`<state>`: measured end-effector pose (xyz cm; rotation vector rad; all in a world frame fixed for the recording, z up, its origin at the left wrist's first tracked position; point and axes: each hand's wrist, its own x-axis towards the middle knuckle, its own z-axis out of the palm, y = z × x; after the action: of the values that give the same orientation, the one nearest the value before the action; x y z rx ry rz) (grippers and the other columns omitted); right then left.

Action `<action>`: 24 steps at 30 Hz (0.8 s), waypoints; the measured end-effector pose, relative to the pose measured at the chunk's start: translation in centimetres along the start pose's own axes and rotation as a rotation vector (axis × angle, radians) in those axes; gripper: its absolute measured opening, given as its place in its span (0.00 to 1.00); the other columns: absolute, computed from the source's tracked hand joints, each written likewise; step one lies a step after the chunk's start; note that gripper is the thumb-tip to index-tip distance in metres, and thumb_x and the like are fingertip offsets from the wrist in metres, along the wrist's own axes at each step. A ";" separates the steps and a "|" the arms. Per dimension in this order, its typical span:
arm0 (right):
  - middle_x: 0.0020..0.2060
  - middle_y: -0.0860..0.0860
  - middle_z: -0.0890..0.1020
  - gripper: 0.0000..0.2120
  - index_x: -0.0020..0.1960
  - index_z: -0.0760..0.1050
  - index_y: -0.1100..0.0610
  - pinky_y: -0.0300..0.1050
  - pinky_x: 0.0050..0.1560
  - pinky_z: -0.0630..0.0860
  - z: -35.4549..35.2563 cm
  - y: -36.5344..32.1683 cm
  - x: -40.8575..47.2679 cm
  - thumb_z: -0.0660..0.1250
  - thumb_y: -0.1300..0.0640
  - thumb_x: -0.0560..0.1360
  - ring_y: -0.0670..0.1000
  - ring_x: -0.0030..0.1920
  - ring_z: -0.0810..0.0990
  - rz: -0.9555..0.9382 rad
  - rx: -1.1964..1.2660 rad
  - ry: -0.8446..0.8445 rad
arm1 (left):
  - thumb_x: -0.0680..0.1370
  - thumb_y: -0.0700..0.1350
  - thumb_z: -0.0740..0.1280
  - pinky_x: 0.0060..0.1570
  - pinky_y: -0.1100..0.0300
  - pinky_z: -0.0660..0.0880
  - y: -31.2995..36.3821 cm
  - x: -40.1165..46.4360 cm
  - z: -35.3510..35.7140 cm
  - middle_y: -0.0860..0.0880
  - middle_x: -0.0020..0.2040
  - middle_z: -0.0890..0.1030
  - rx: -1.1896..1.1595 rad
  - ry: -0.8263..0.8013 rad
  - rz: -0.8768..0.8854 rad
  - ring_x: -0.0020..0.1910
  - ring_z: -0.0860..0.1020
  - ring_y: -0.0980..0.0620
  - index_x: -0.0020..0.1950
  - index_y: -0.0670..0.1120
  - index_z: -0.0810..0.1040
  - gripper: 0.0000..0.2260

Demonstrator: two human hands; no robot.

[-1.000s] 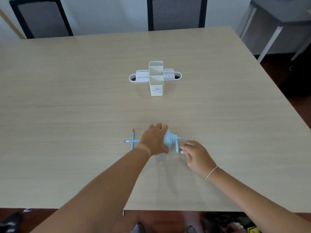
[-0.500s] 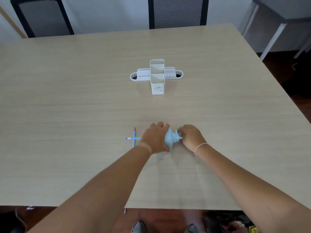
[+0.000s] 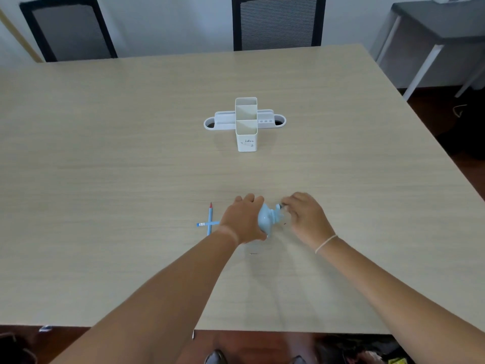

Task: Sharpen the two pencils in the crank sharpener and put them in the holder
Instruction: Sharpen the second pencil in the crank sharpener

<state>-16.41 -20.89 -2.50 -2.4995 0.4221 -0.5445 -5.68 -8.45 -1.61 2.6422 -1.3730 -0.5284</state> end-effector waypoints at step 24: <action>0.31 0.61 0.78 0.12 0.39 0.78 0.65 0.41 0.41 0.66 -0.2 0.0 0.0 0.56 0.65 0.69 0.60 0.34 0.78 -0.006 -0.051 -0.078 | 0.65 0.52 0.74 0.51 0.51 0.75 -0.2 0.2 0.0 0.47 0.55 0.73 0.071 -0.024 0.037 0.53 0.70 0.44 0.58 0.45 0.68 0.27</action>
<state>-16.45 -20.94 -2.35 -2.5623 0.4039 -0.4416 -5.44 -8.47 -1.68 2.6681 -1.4709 -0.5186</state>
